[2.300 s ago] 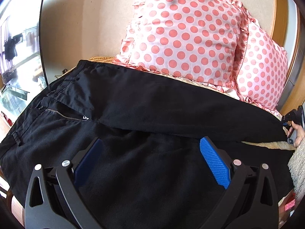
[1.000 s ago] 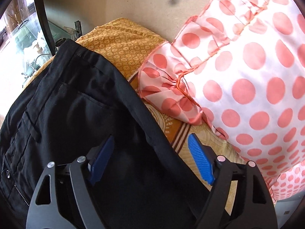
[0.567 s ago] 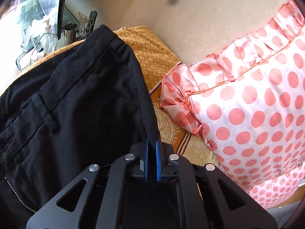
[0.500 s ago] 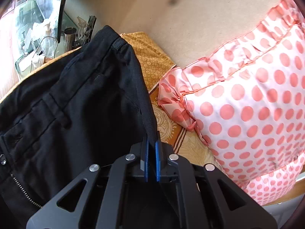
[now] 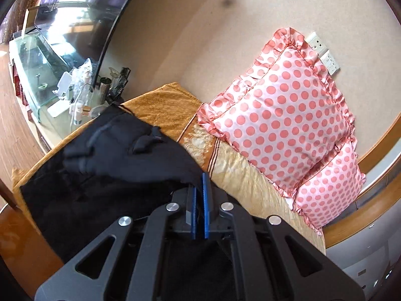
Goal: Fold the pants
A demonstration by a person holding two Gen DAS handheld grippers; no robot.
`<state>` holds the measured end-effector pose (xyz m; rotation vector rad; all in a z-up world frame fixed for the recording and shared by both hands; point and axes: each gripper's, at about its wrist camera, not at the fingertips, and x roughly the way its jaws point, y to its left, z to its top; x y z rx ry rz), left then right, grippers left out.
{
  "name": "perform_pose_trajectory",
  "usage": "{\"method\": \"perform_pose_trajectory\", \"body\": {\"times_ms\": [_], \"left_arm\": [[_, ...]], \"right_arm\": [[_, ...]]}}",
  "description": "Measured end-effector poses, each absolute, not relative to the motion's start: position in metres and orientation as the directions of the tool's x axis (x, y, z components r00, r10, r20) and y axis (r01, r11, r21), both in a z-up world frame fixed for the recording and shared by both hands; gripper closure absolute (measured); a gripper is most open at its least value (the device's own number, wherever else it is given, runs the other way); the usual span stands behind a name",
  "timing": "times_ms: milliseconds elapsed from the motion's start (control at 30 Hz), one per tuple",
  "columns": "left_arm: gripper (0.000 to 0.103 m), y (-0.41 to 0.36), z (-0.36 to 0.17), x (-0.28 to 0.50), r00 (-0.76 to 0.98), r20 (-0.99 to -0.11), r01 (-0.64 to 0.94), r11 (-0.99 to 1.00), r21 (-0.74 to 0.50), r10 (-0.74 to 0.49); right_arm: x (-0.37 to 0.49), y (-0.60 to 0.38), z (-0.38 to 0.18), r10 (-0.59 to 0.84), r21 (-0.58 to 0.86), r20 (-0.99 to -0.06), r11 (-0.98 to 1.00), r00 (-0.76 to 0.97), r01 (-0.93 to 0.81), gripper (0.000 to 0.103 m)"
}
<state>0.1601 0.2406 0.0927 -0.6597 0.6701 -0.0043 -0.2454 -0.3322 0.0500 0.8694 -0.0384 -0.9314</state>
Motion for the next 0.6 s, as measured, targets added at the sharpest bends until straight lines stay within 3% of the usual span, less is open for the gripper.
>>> {"method": "perform_pose_trajectory", "body": {"times_ms": [267, 367, 433, 467, 500, 600], "left_arm": [[0.098, 0.27, -0.027, 0.069, 0.747, -0.642, -0.382, 0.676, -0.63, -0.176], [0.093, 0.286, -0.044, 0.057, 0.785, -0.581, -0.377, 0.578, -0.724, -0.216], [0.077, 0.294, -0.036, 0.057, 0.803, -0.565, -0.385, 0.558, -0.735, -0.19], [0.061, 0.298, -0.032, 0.058, 0.81, -0.56, -0.389, 0.558, -0.733, -0.171], [0.056, 0.301, -0.027, 0.06, 0.816, -0.558, -0.395, 0.556, -0.731, -0.154], [0.054, 0.314, -0.017, 0.066, 0.833, -0.535, -0.391, 0.529, -0.753, -0.145]], "right_arm": [[-0.262, -0.332, 0.022, -0.694, 0.683, -0.402, 0.207, 0.597, 0.7, 0.096], [-0.265, -0.333, 0.02, -0.688, 0.683, -0.412, 0.2, 0.597, 0.702, 0.096], [-0.264, -0.331, 0.023, -0.691, 0.67, -0.412, 0.213, 0.595, 0.711, 0.096], [-0.264, -0.33, 0.024, -0.693, 0.664, -0.41, 0.219, 0.593, 0.715, 0.096], [-0.263, -0.329, 0.025, -0.695, 0.659, -0.409, 0.224, 0.592, 0.718, 0.096], [-0.262, -0.327, 0.025, -0.698, 0.649, -0.411, 0.227, 0.586, 0.726, 0.096]]}}
